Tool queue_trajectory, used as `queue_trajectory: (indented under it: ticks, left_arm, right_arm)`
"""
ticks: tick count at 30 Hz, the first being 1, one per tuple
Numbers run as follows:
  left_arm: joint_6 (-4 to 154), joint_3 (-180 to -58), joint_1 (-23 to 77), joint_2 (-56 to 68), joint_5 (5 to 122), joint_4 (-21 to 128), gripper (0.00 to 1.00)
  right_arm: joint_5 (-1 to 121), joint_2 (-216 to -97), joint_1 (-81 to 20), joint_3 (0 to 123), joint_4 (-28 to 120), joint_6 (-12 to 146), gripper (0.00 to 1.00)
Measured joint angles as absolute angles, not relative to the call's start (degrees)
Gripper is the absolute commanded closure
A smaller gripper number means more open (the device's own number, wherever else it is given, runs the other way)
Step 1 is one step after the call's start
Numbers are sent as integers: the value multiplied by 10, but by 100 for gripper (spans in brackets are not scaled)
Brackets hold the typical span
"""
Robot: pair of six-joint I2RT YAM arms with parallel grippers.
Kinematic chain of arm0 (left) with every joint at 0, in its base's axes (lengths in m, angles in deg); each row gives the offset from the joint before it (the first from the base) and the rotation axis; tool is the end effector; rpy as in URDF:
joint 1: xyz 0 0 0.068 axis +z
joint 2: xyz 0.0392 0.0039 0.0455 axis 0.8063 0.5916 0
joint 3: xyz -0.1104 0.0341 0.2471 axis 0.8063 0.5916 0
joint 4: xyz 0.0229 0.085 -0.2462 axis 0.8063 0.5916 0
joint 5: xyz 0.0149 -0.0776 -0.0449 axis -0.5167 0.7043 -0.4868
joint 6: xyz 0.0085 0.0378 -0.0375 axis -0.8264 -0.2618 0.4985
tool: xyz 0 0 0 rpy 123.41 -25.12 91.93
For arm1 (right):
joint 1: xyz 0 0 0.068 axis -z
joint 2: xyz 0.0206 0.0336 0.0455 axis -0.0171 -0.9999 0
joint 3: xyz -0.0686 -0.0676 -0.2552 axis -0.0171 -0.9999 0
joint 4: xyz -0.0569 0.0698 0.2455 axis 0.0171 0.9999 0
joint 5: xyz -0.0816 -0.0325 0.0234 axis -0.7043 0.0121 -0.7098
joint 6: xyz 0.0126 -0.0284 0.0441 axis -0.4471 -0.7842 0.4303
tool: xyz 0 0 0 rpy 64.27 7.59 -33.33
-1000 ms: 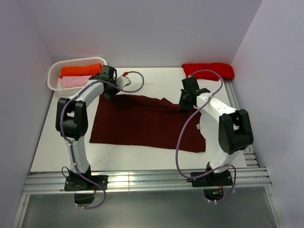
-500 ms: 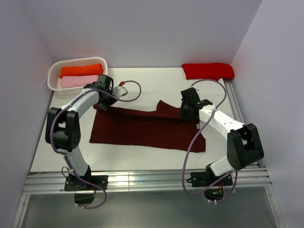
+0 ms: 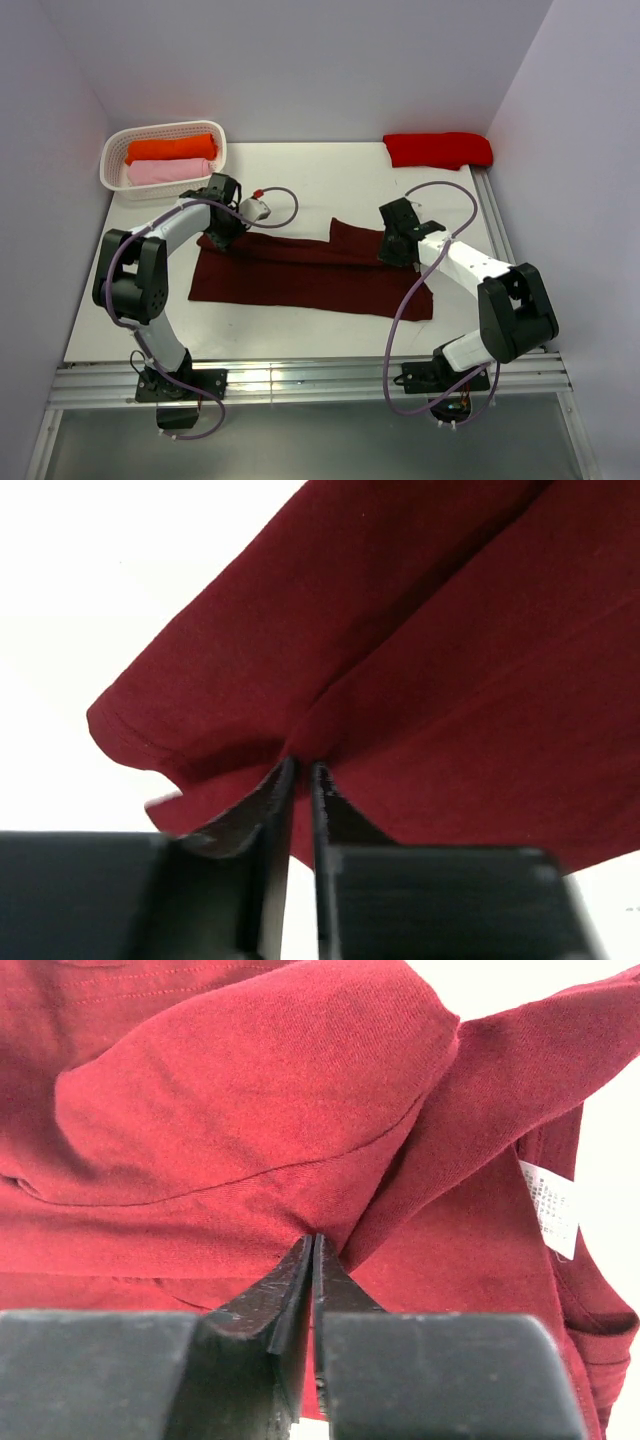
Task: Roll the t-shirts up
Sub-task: Fold the tshirt
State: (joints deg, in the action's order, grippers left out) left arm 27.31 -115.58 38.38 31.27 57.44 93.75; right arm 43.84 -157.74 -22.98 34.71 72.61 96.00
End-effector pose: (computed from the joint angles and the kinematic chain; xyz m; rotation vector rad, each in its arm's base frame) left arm 0.3327 -0.0929 0.1906 1.2241 2.5143 0.0339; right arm 0.2589 0.0991 0.1951 0.3638 2.5901 0.1631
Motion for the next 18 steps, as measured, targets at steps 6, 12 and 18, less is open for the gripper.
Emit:
queue_trajectory:
  ticks: [6, 12, 18]
  left_arm:
    - [284, -1156, 384, 306, 580, 943, 62]
    - [289, -1168, 384, 286, 590, 966, 62]
    - [302, -1200, 384, 263, 594, 983, 62]
  right_arm:
    - [438, -1577, -230, 345, 723, 964, 68]
    - [438, -1574, -230, 343, 725, 965, 63]
    - [440, -1545, -232, 352, 740, 964, 62]
